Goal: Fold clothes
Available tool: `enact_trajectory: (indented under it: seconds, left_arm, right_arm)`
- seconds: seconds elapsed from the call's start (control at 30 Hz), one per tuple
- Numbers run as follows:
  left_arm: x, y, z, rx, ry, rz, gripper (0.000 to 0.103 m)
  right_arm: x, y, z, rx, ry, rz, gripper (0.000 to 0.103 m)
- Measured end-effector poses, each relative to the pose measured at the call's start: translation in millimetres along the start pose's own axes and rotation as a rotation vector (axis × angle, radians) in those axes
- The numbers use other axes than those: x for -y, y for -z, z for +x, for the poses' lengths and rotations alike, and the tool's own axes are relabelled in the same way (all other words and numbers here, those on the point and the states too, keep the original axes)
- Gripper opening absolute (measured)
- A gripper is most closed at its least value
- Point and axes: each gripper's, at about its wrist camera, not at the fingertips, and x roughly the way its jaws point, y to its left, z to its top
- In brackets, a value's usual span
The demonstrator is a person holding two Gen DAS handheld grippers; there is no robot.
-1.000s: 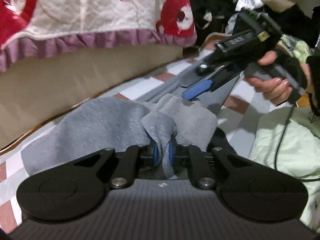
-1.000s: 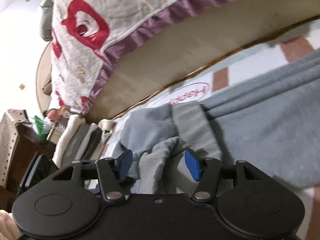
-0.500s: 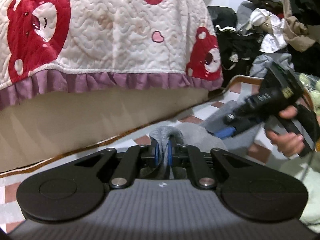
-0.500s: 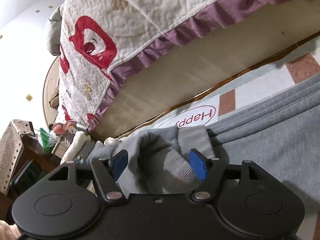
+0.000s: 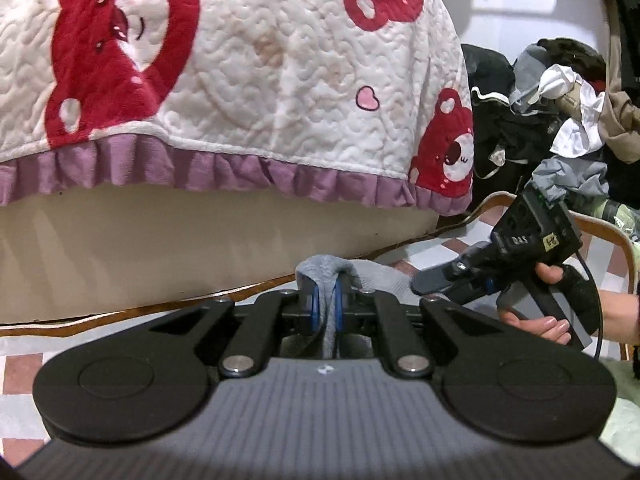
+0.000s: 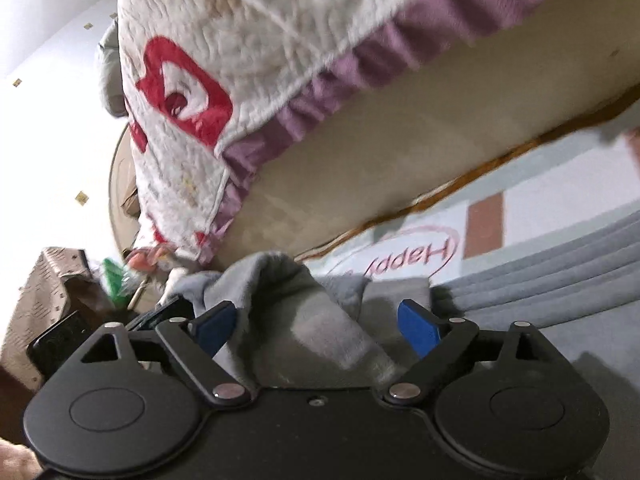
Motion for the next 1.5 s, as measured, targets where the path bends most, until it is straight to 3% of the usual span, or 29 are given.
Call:
enact_trajectory:
  seconds: [0.13, 0.2, 0.33, 0.4, 0.43, 0.5, 0.6, 0.67, 0.7, 0.77, 0.83, 0.87, 0.9, 0.97, 1.07, 1.13, 1.17, 1.23, 1.33, 1.4, 1.5]
  left_arm:
    - [-12, 0, -18, 0.05, 0.01, -0.041, 0.007]
    - [-17, 1, -23, 0.062, 0.004, -0.051, 0.007]
    - [-26, -1, -12, 0.051, -0.011, -0.078, 0.007]
    - [-31, -5, -3, 0.041, -0.013, -0.091, 0.007]
    - [-32, -7, -2, 0.044, -0.009, -0.089, 0.007]
    - [-35, -13, -6, 0.076, 0.026, -0.097, 0.007]
    - [-37, -24, -5, 0.096, 0.118, -0.113, 0.007]
    - [-22, -25, 23, -0.021, 0.135, -0.043, 0.008]
    - [-13, -23, 42, -0.099, 0.133, -0.004, 0.008]
    - [3, -8, 94, -0.3, 0.084, 0.002, 0.008]
    - [15, 10, 137, -0.469, -0.006, -0.008, 0.008]
    - [21, 15, 149, -0.509, -0.033, 0.013, 0.008]
    - [26, 19, 160, -0.542, -0.058, 0.033, 0.008]
    - [31, 15, 165, -0.522, -0.099, 0.066, 0.008]
    - [33, 5, 161, -0.441, -0.138, 0.121, 0.008]
    - [33, 7, 161, -0.457, -0.137, 0.132, 0.008]
    - [32, 10, 162, -0.475, -0.133, 0.128, 0.008]
    - [30, 15, 163, -0.511, -0.127, 0.117, 0.009]
    - [13, 11, 152, -0.476, -0.111, -0.032, 0.016]
    - [-7, -2, 122, -0.363, -0.088, -0.181, 0.032]
    - [-32, -13, 55, -0.156, -0.109, -0.357, 0.054]
  right_arm:
    - [-7, 10, 11, -0.214, -0.229, -0.038, 0.09]
    - [-20, 14, 11, -0.286, -0.267, -0.096, 0.082]
    - [-59, 15, 20, -0.292, -0.103, -0.297, 0.069]
    - [-75, 17, 23, -0.249, -0.017, -0.345, 0.037]
    - [-83, 18, 25, -0.227, 0.026, -0.369, 0.031]
    - [-102, 18, 21, -0.17, 0.084, -0.415, 0.025]
    - [-132, 19, -7, -0.121, 0.062, -0.556, 0.023]
    - [-134, 17, -16, -0.191, 0.123, -0.625, 0.022]
    - [-129, 16, -17, -0.232, 0.2, -0.643, 0.022]
    - [-102, 16, -13, -0.329, 0.38, -0.592, 0.026]
    - [-72, 17, -16, -0.356, 0.458, -0.437, 0.035]
    - [-57, 18, -18, -0.362, 0.487, -0.351, 0.037]
    - [-48, 18, -24, -0.336, 0.505, -0.274, 0.051]
    - [-36, 18, -40, -0.254, 0.531, -0.129, 0.062]
    - [-26, 23, -60, -0.158, 0.437, 0.061, 0.069]
    - [-14, 34, -67, -0.113, 0.325, 0.198, 0.077]
    - [-8, 42, -64, -0.109, 0.28, 0.257, 0.088]
    - [3, 57, -53, -0.114, 0.248, 0.356, 0.09]
    - [22, 80, -37, -0.062, 0.16, 0.559, 0.09]
    - [23, 90, -29, -0.023, 0.108, 0.629, 0.09]
    - [9, 95, -22, 0.008, 0.113, 0.596, 0.09]
